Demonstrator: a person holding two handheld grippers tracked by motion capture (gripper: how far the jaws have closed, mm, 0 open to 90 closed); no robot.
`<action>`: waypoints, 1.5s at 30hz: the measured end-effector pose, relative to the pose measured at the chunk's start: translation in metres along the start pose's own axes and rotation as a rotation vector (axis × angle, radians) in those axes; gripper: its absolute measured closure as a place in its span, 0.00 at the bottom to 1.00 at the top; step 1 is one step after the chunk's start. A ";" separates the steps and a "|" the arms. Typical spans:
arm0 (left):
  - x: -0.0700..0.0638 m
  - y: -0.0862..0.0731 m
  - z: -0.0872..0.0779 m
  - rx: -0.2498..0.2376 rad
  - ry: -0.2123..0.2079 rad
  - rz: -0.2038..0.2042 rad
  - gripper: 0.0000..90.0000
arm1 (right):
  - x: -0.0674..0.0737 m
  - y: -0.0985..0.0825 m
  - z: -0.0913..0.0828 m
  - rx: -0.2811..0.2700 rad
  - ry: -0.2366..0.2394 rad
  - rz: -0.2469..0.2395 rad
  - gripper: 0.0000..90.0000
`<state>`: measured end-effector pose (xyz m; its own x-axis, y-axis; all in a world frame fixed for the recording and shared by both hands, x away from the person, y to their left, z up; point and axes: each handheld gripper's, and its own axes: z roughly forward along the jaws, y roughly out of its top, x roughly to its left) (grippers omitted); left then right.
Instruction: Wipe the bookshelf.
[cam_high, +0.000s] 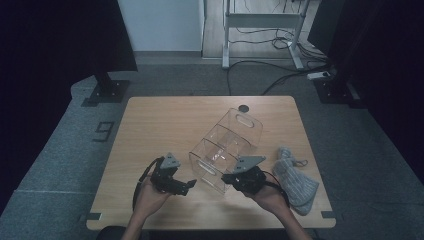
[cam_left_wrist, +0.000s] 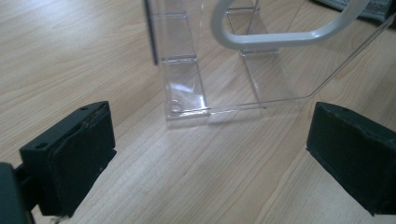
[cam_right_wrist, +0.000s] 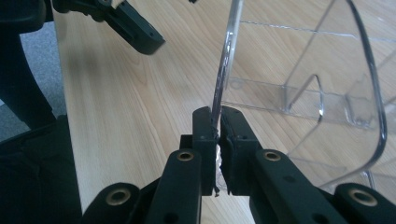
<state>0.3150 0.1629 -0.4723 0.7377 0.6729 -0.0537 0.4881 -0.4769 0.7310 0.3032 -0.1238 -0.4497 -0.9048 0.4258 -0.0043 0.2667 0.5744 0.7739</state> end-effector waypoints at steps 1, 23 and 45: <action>0.000 0.000 0.000 0.000 0.000 0.000 0.02 | 0.001 0.002 0.002 0.001 0.004 -0.007 0.93; -0.013 0.000 0.002 0.028 0.010 0.021 0.00 | 0.008 0.030 0.028 0.001 0.024 -0.008 0.67; -0.029 0.020 0.015 0.038 0.126 -0.022 0.09 | -0.055 -0.046 -0.030 0.023 -0.165 0.180 0.55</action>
<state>0.3102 0.1250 -0.4666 0.6630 0.7484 0.0181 0.5231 -0.4805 0.7039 0.3304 -0.1944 -0.4660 -0.7760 0.6302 0.0272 0.4279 0.4943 0.7567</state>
